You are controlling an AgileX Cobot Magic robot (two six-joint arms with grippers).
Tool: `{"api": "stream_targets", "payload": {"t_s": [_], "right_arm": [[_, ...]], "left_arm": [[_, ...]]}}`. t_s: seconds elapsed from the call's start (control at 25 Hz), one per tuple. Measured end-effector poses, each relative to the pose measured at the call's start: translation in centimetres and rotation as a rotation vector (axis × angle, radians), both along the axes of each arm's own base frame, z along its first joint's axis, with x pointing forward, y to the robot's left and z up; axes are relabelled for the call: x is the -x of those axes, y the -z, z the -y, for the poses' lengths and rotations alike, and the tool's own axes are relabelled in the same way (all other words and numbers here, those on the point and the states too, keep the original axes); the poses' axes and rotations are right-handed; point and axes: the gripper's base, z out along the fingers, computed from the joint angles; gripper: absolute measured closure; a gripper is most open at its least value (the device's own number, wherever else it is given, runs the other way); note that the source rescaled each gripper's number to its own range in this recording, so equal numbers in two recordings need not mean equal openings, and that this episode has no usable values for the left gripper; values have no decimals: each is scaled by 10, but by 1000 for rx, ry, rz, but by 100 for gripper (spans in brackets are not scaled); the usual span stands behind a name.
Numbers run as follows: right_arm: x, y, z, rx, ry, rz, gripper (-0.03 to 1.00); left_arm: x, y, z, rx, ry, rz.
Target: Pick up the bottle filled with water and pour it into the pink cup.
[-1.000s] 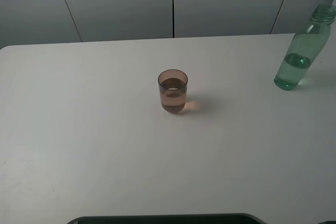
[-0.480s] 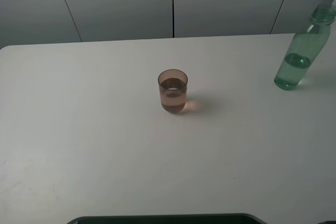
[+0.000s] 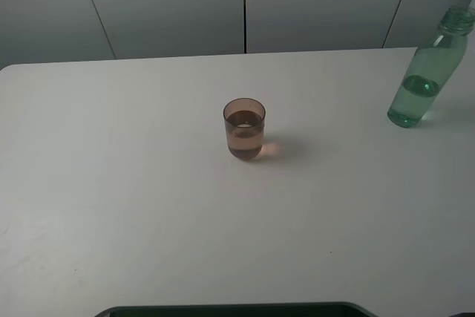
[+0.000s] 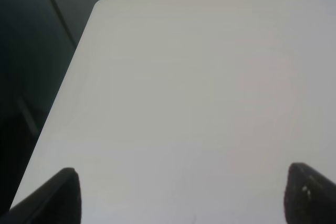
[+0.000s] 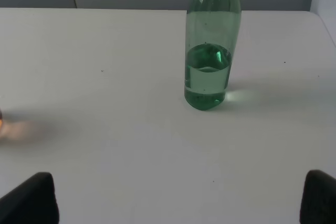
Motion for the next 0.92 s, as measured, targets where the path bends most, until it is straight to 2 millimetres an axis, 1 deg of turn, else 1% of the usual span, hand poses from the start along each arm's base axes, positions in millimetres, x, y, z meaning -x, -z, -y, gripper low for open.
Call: {"api": "stream_targets", "payload": {"t_s": [0.92], "right_arm": [[0, 0, 1, -5, 11, -1, -3]], "left_arm": [[0, 0, 0, 2, -1, 0]]}}
